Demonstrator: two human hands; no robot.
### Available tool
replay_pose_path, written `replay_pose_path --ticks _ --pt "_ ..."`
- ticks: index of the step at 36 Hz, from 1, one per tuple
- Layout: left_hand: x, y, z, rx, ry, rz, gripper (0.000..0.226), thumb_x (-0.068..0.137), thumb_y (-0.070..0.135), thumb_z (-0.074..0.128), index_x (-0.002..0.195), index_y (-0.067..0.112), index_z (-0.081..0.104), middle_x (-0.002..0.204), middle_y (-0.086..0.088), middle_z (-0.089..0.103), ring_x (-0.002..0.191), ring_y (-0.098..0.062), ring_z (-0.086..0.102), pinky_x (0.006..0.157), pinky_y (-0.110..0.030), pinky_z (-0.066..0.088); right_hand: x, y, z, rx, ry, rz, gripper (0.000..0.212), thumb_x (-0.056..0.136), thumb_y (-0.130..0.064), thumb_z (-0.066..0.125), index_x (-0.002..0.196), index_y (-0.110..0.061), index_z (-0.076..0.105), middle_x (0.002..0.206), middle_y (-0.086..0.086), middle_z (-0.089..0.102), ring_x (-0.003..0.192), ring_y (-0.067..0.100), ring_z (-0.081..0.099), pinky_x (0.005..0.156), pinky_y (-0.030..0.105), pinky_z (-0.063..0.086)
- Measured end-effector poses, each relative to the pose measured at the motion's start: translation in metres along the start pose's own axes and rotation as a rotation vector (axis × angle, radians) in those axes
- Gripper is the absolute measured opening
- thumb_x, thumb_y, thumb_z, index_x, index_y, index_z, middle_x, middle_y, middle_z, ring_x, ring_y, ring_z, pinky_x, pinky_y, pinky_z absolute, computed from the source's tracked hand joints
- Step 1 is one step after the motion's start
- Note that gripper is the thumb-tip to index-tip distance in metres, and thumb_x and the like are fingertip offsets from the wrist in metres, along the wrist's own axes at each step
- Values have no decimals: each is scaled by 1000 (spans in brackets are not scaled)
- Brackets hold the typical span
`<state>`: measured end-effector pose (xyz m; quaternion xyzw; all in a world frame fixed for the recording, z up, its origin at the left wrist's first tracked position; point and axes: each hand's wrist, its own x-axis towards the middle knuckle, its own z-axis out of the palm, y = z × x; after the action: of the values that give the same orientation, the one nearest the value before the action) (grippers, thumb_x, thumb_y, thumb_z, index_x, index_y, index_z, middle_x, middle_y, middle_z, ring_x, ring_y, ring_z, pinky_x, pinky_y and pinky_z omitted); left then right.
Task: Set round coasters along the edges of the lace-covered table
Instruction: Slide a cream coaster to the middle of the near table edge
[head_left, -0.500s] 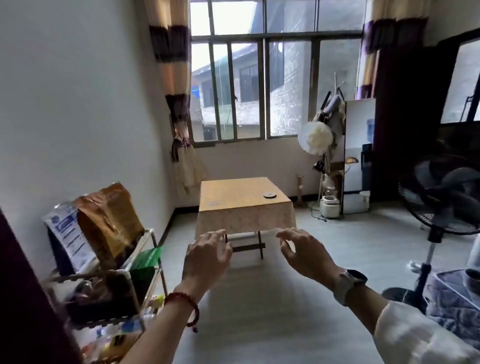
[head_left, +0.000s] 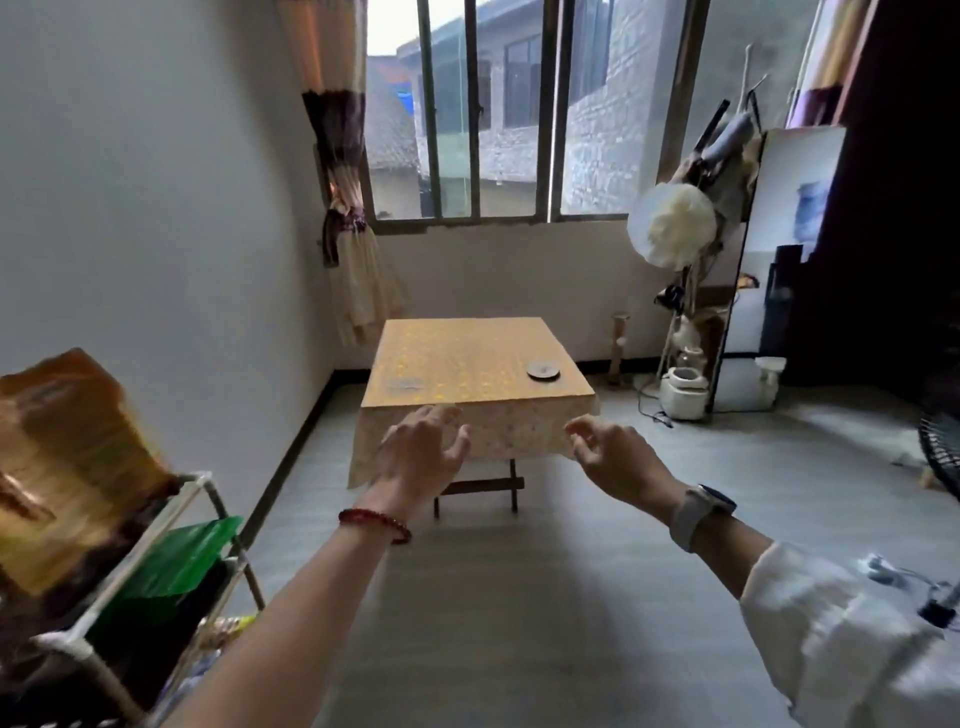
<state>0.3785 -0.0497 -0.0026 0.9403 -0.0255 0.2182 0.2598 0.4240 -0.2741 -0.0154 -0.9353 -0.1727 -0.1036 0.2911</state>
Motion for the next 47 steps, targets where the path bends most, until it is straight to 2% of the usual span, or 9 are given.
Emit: replay_pose_path --ticks 4,11,19,23,27,31,39,43,47 --pt "62 -52 19 -3 26 -76 32 86 29 53 114 14 59 116 -8 64 103 -23 60 89 -41 49 81 14 29 38 -58 -28 26 88 -21 48 111 -16 60 111 7 67 94 20 62 83 34 52" --pt "172 -155 90 -30 31 -192 27 86 27 55 110 16 61 112 -7 66 98 -21 61 83 -35 50 215 61 114 102 -96 -41 23 87 -21 49 105 -18 63 104 4 69 85 14 60 76 31 51" --pt "322 -246 170 -76 -117 -302 33 89 35 49 118 20 54 117 -4 63 101 -18 60 84 -38 53 381 121 182 189 -192 166 23 89 -21 47 105 -16 62 108 6 67 89 14 58 80 30 50" --pt "405 -266 214 -60 -186 -297 37 90 34 47 123 17 51 126 -6 58 108 -20 57 87 -32 47 438 165 201 186 -192 285 22 89 -18 48 105 -15 63 107 6 67 86 13 56 74 24 43" --pt "471 -272 277 -80 -324 -270 42 91 35 45 128 14 45 132 -9 52 120 -24 48 98 -42 44 487 218 219 190 -202 414 23 89 -16 48 105 -14 63 108 8 67 86 14 55 73 22 40" --pt "516 -276 356 -76 -438 -250 44 91 36 43 130 16 41 136 -8 44 125 -23 41 103 -42 38 544 278 245 161 -226 490 24 90 -14 46 108 -11 62 111 10 66 98 22 58 77 22 37" --pt "610 -311 501 21 -589 -344 64 88 42 45 142 23 17 150 -8 26 137 -24 24 110 -51 27 677 402 315 66 -315 533 29 90 -17 45 117 -11 52 118 10 58 94 23 57 84 43 52" --pt "659 -322 567 70 -673 -382 70 85 48 47 142 28 11 154 -9 14 141 -27 11 113 -57 14 740 458 346 -75 -397 492 36 90 -18 43 126 -15 46 131 8 49 108 21 49 90 39 49" --pt "684 -339 615 112 -771 -442 84 80 52 53 142 35 -1 155 -7 -4 142 -31 -3 110 -62 2 787 499 368 -228 -477 579 50 87 -30 53 130 -10 37 138 16 39 128 31 33 105 46 35"
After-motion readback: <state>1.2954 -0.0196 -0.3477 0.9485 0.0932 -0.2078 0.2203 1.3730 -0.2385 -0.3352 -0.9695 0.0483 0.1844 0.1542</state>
